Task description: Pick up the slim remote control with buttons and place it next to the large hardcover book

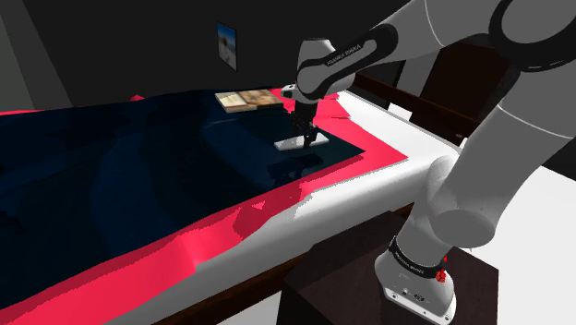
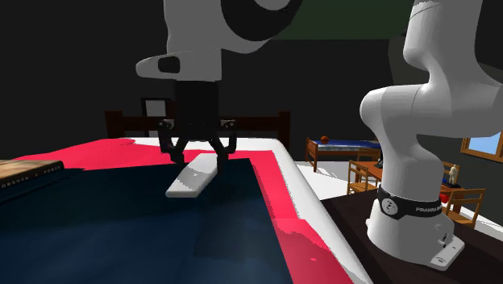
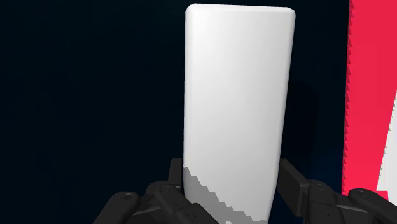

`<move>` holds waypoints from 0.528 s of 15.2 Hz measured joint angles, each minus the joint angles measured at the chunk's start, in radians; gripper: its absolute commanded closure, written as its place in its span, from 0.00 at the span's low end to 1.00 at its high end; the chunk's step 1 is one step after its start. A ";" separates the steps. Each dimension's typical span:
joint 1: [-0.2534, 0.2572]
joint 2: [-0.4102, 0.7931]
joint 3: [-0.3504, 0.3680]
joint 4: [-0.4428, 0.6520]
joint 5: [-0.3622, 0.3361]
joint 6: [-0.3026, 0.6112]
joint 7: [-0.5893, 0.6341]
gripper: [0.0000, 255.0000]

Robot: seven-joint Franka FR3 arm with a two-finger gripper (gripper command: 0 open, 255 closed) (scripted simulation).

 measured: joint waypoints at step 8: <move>-0.001 -0.051 0.010 0.064 -0.014 -0.112 0.012 1.00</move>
